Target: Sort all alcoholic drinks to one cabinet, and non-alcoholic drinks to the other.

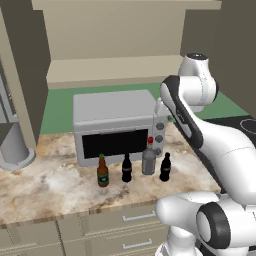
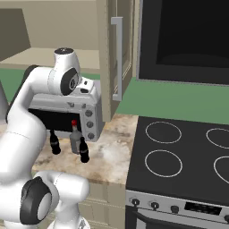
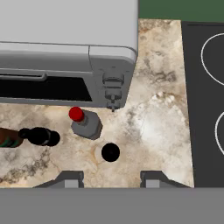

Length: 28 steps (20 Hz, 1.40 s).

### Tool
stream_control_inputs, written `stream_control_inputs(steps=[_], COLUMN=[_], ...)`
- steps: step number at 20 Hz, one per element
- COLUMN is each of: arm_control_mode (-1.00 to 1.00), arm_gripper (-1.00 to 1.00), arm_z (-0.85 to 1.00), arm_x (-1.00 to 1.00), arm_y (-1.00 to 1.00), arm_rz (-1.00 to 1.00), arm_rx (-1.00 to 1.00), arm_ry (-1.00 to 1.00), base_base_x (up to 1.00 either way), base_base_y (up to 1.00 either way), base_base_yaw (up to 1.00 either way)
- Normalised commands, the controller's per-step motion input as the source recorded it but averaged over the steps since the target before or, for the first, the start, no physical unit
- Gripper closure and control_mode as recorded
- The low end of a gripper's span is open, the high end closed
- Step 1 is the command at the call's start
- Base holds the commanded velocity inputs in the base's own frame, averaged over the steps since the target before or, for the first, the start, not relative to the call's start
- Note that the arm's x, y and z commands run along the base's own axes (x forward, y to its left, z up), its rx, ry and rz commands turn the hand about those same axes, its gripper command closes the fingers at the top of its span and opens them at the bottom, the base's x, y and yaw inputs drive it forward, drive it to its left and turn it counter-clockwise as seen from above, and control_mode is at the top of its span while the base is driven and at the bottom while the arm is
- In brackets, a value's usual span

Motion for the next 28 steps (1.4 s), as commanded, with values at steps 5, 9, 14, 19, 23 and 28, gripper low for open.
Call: stream_control_inputs(steps=[5, 9, 14, 19, 23, 28], arm_control_mode=[-1.00, -1.00, -1.00, -1.00, -1.00, -1.00], arm_gripper=[-1.00, -1.00, -1.00, -1.00, -1.00, -1.00], arm_z=[0.00, -0.04, -0.12, -0.12, -0.10, 0.00], arm_x=[0.00, -0.01, -0.10, -0.25, -0.42, -0.38], arm_y=[-0.11, -0.17, -0.02, 0.02, 0.20, 0.41], arm_rz=[0.00, 0.00, 0.00, 0.00, 0.00, 0.00], arm_rx=[0.03, 0.04, 0.01, 0.00, 0.00, 0.00], arm_ry=[0.00, 0.00, 0.00, -0.03, -0.04, -0.01], base_base_x=[0.00, 0.00, 0.00, 0.00, 0.00, 0.00], base_base_y=[0.00, 0.00, 0.00, 0.00, 0.00, 0.00], base_base_yaw=[0.00, 0.00, 0.00, 0.00, 0.00, 0.00])
